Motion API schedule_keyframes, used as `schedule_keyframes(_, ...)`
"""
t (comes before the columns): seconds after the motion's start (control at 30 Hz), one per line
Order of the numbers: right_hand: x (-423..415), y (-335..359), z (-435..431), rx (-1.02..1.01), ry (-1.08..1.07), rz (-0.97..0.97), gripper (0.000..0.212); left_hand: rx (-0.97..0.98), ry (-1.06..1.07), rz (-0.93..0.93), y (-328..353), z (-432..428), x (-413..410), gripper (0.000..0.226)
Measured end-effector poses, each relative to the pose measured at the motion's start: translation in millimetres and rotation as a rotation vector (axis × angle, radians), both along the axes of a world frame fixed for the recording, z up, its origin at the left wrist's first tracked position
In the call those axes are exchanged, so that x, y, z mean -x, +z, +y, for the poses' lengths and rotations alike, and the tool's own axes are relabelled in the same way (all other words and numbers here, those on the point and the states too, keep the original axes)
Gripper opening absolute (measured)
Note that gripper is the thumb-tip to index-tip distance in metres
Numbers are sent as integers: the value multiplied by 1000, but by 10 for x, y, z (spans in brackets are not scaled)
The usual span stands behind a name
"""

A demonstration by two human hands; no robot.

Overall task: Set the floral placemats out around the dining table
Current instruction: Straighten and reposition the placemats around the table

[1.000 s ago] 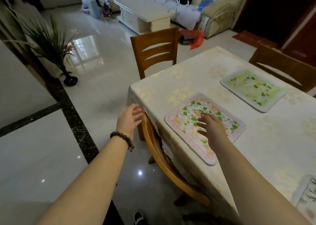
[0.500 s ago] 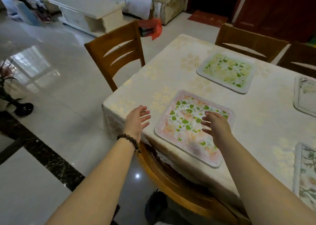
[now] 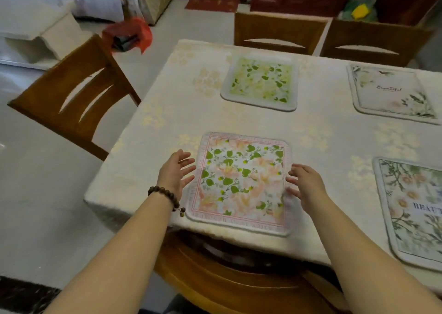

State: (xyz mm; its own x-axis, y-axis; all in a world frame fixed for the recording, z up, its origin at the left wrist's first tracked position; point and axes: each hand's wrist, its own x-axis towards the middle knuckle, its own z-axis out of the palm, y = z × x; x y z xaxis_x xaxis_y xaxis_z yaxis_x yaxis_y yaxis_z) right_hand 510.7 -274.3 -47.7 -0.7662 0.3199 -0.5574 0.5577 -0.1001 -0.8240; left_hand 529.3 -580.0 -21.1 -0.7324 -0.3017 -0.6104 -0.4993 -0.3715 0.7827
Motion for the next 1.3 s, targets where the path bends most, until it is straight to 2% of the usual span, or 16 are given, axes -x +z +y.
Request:
schedule_keyframes(0.3, -286, -377, 153, -37, -61, -156, 43, 53, -154, -199, -341, -101, 222, 45)
schedule_keyframes(0.6, -283, -436, 80, -97, -6, -163, 58, -43, -142, -181, -362, -73, 293, 43)
schedule_keyframes(0.83, -433, -399, 212, -70, -91, -122, 48, -122, -173, -176, -351, 27, 296, 42)
schedule_keyframes(1.1, -461, -353, 151, -142, -40, -141, 56, -126, -214, -154, -377, 9, 216, 48)
schedule_keyframes(1.3, -509, -300, 109, -161, -33, -161, 52, -104, -260, -124, -432, 41, 168, 50)
